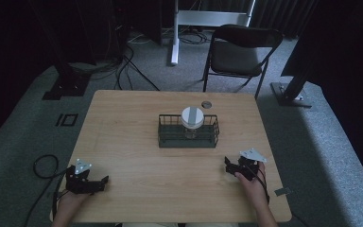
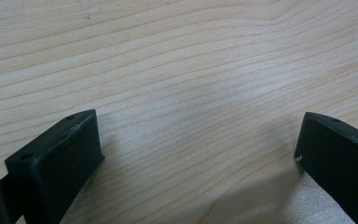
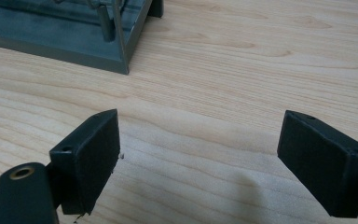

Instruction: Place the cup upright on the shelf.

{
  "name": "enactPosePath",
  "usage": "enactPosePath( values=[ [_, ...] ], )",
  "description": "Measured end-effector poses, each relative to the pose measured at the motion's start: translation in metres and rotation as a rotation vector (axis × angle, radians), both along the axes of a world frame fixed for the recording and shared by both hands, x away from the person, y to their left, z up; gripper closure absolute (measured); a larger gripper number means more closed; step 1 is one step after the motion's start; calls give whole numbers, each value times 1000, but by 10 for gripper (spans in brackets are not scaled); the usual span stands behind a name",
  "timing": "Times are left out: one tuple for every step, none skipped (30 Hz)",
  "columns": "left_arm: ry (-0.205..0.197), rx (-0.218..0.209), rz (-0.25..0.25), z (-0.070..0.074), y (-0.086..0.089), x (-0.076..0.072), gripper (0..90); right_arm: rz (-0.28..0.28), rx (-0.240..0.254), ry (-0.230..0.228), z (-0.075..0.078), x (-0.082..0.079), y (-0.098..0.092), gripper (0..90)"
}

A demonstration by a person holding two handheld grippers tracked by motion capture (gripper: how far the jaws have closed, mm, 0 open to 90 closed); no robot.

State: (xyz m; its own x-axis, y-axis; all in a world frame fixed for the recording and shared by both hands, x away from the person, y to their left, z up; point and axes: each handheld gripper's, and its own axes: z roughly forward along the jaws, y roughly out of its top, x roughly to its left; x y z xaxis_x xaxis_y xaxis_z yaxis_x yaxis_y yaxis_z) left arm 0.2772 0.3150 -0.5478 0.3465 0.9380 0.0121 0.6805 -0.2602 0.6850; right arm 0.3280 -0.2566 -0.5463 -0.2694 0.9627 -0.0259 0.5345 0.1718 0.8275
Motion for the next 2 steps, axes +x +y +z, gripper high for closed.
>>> enactPosePath(
  values=[
    [0, 0, 0, 0, 0, 0, 6, 0, 0, 0, 0, 0, 0, 127],
    [0, 0, 0, 0, 0, 0, 6, 0, 0, 0, 0, 0, 0, 127]
  ],
)
